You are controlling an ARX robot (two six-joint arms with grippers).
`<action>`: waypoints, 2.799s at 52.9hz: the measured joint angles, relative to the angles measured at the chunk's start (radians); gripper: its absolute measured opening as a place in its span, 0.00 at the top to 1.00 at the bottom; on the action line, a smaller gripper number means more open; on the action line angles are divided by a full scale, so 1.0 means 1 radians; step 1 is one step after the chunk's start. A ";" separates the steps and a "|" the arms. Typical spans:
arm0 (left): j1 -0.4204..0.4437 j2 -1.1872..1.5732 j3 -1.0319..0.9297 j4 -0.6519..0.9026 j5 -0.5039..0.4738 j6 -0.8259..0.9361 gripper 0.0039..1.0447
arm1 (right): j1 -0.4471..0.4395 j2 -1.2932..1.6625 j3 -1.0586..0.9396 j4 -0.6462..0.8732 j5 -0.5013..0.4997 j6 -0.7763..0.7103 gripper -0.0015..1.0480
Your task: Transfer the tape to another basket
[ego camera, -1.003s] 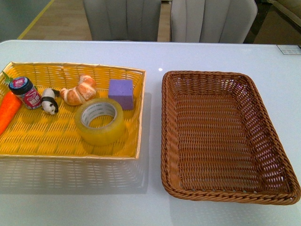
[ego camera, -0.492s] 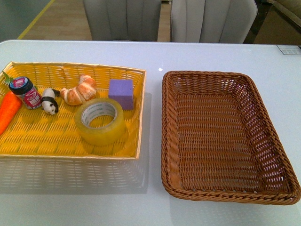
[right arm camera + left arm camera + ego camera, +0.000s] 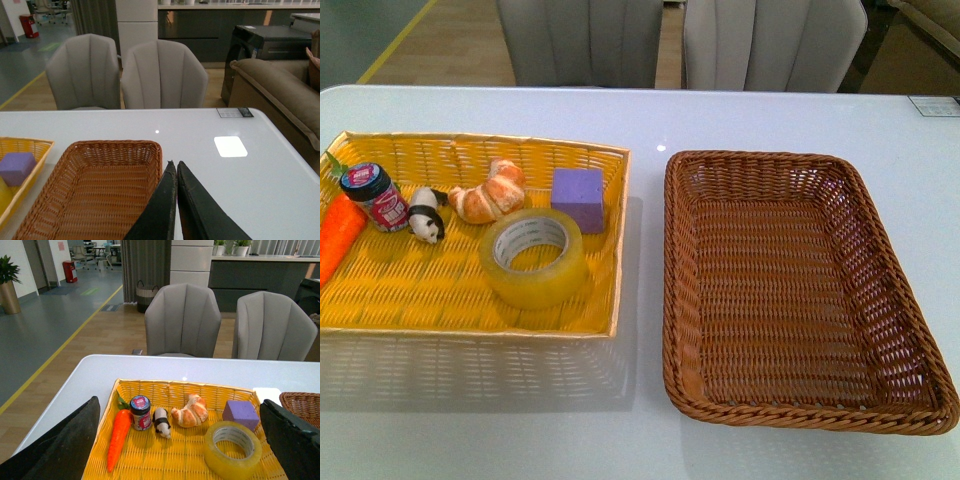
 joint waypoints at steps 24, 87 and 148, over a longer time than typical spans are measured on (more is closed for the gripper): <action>0.026 0.320 0.129 -0.121 0.323 -0.375 0.08 | 0.001 -0.001 0.000 0.000 0.000 0.000 0.19; -0.171 2.169 0.938 0.351 0.066 -0.392 0.08 | 0.001 -0.001 0.000 0.000 0.000 0.001 0.09; -0.177 2.269 0.991 0.323 0.018 -0.373 0.85 | 0.001 -0.001 0.000 0.000 0.000 0.001 0.09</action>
